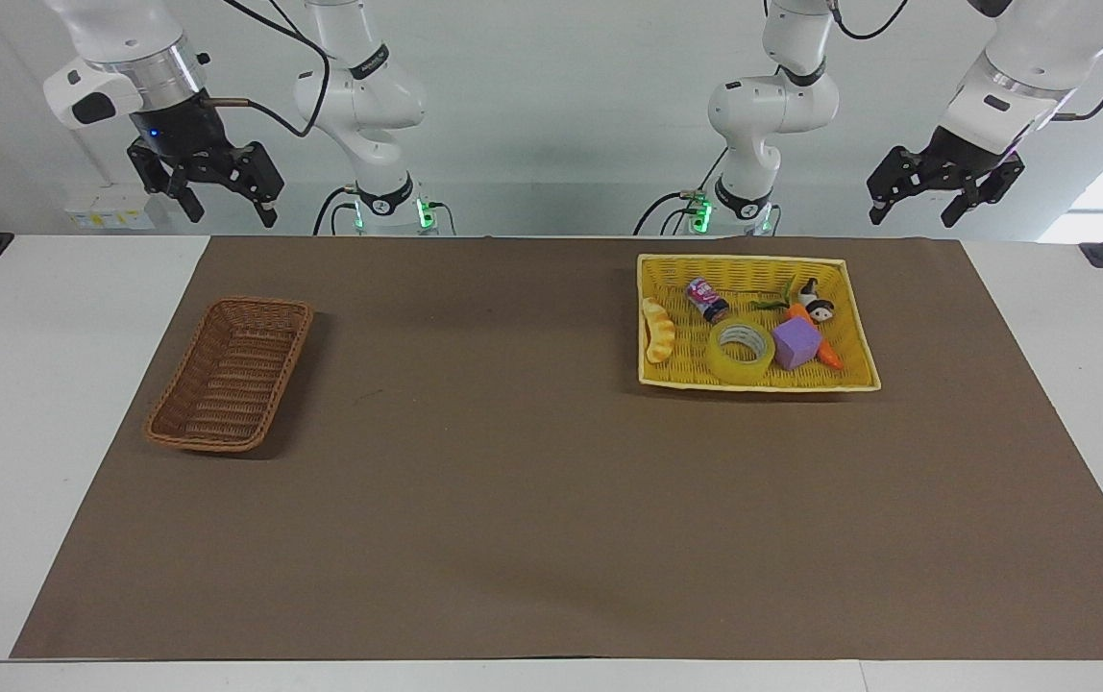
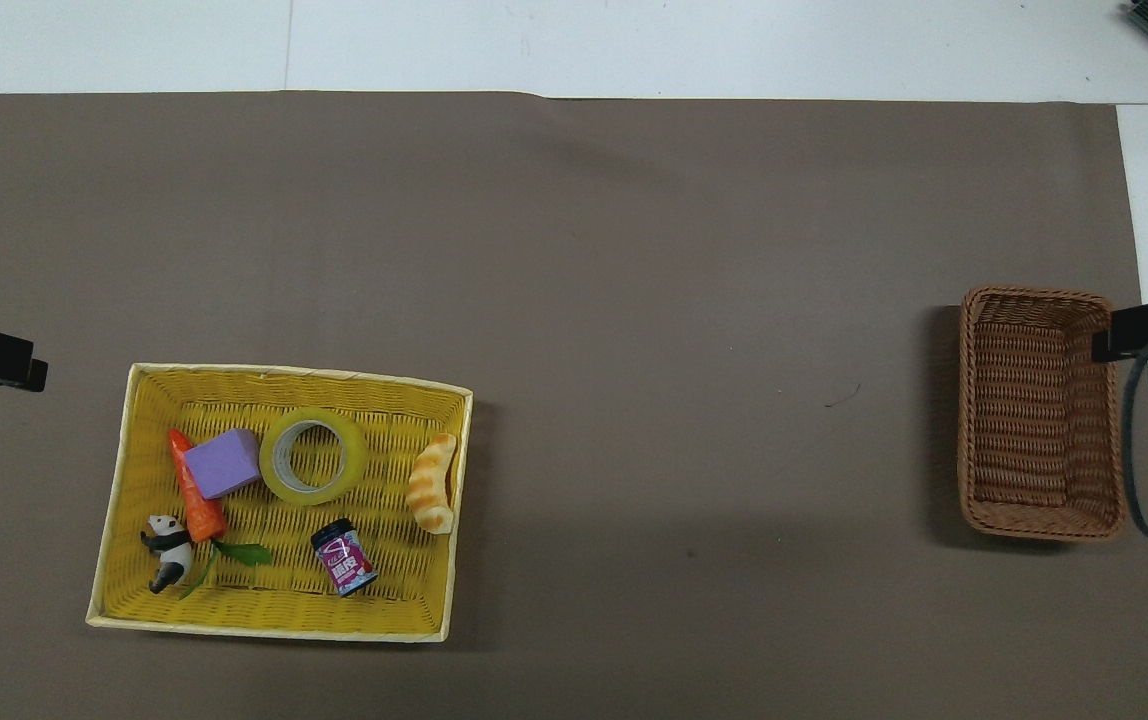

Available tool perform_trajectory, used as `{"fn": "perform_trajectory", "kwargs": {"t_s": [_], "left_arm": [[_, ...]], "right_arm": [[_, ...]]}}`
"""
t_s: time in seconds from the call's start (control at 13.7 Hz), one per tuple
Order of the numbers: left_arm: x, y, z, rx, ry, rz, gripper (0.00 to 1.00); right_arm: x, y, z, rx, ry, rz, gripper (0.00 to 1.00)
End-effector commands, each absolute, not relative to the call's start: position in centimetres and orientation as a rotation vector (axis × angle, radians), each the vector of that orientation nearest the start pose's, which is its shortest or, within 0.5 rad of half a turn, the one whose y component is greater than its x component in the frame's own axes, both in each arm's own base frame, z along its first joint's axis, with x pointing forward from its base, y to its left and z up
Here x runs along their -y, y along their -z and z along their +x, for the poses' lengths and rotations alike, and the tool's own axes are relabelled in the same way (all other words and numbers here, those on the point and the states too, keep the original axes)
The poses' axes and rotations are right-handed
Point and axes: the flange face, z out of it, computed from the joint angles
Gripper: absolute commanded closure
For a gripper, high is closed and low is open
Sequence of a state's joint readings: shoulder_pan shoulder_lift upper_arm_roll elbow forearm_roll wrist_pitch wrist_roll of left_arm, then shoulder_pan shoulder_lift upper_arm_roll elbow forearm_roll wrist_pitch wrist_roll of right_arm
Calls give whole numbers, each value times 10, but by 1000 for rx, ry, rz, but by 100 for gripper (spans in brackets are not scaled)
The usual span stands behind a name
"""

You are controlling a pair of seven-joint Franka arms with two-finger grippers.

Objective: Move tape to another basket

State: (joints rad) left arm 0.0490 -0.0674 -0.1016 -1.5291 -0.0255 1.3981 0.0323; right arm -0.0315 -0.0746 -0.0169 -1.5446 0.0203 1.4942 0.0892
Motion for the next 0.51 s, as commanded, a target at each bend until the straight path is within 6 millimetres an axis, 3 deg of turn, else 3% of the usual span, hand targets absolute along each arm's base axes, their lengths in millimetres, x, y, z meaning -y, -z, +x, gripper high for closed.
{"fn": "perform_trajectory", "kwargs": {"t_s": [0.0,0.15,0.44], "left_arm": [[35,-663,503,-157,-76,-3156,0],[44,-664,503,-166,-65,-3155,0],[93,-656,497,-148,-55,-3151,0]], "right_arm": [[23,-671,516,-229,22,-3092,0],[23,-671,516,-229,22,-3090,0],[23,-671,516,-229,25,-3092,0]]}}
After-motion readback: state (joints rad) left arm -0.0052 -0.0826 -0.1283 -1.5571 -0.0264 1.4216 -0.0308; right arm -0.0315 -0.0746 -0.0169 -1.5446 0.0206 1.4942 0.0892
